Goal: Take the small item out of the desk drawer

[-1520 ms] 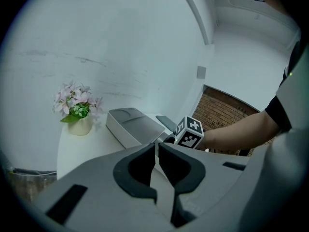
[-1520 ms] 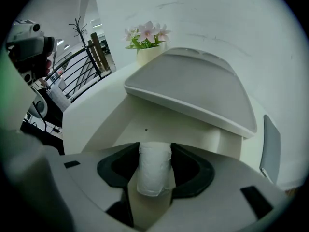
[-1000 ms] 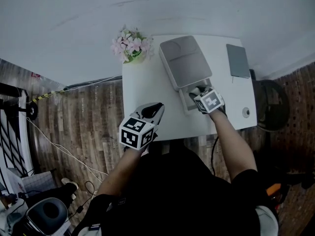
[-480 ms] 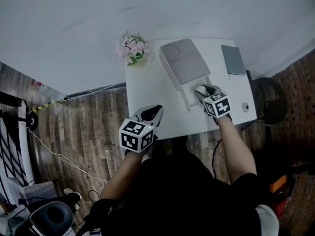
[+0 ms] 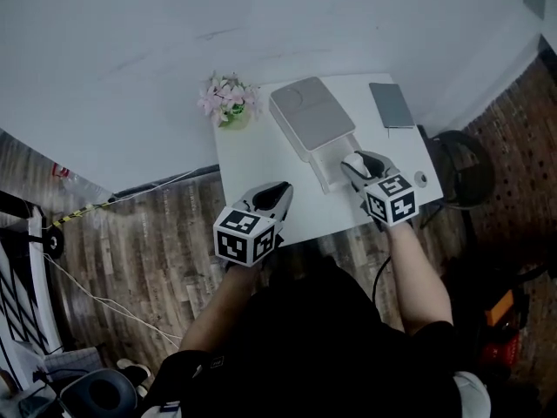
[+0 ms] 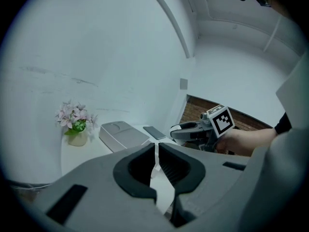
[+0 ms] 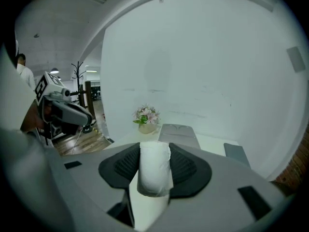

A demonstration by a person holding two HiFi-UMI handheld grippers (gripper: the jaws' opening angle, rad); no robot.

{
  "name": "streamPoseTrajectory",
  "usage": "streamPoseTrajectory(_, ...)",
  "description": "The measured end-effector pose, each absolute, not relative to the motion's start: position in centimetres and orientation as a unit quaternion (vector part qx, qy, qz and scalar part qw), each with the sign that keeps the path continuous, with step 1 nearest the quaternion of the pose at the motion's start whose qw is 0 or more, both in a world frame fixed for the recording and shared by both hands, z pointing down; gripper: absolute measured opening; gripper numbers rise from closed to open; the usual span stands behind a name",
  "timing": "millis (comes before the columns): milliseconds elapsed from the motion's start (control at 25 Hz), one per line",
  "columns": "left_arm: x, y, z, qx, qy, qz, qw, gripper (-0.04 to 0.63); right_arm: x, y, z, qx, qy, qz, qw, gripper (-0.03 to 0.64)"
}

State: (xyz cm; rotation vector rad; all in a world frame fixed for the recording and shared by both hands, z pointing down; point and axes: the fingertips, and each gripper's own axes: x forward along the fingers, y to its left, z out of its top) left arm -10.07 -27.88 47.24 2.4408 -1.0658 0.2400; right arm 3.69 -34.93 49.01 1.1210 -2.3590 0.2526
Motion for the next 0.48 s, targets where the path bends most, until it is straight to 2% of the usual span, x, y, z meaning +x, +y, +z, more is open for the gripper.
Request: streamPoseTrajectory(480,-2.5,-28.0,43.4,0.902,-0.378,0.082,0.191,0.032,9.4,-27.9,41.4,0.406,-0.899,0.102,0.126,0.172)
